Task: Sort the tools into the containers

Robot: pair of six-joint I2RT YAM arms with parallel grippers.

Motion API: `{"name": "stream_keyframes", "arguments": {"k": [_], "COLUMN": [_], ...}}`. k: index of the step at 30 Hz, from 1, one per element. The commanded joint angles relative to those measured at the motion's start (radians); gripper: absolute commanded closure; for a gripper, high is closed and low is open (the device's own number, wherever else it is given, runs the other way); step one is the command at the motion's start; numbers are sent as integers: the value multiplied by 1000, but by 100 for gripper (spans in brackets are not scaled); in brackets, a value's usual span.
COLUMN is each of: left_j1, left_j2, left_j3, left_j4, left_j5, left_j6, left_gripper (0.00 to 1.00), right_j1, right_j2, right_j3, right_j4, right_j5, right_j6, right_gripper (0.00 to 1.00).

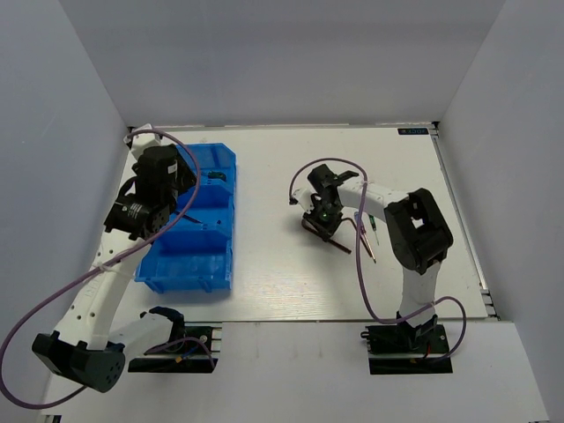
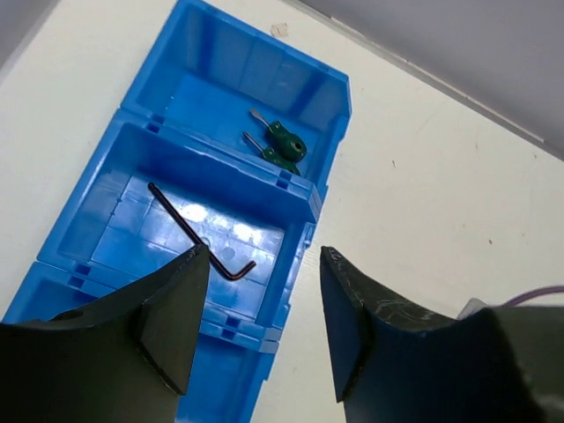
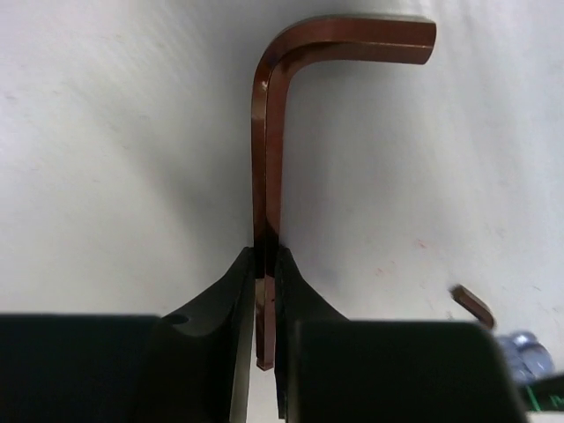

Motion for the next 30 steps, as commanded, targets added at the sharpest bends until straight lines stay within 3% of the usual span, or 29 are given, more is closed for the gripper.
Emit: {"name": "stream_keyframes", "arguments": {"k": [1,3,8,10,11,15,18,21,22,25,30], "left_j1": [-4,-4,-4,-4,-4,-4,-4,-4,-4,-4,-4], "left_j2": [-15,-26,-62,-85,-96,-177,-248,-279,-294,-338,-381], "left_j3": [1,-10,-33,-45,-56,-87,-96,-87,-78,-87,-87], "left_j4": [-34,-20,31,46,58,118,136,109,109,89,17], "left_j5": [72,117,230,262,290,351,361,370,370,370,359], "left_j6": [9,20,58,78,79,117,126,126,126,114,114], "left_gripper": [37,37,37,37,37,37,37,37,37,37,37], "right_j1": [11,9,23,35,41,101,154,187,195,225,270], "right_j2": [45,20,38,113,138,255,278,293,296,342,468], "right_j3": [28,68,409,508,656,841,837,809,797,800,938], "right_j4": [-104,-117,-184,-219,-241,-227,-71,160,360,597,770], "right_j5": [-187,-235,-348,-385,-431,-531,-565,-611,-609,-593,-568], "right_j6": [-6,-52,-158,-175,-184,-218,-211,-97,-55,122,259], "right_gripper": [100,100,100,100,100,100,100,100,100,100,100]}}
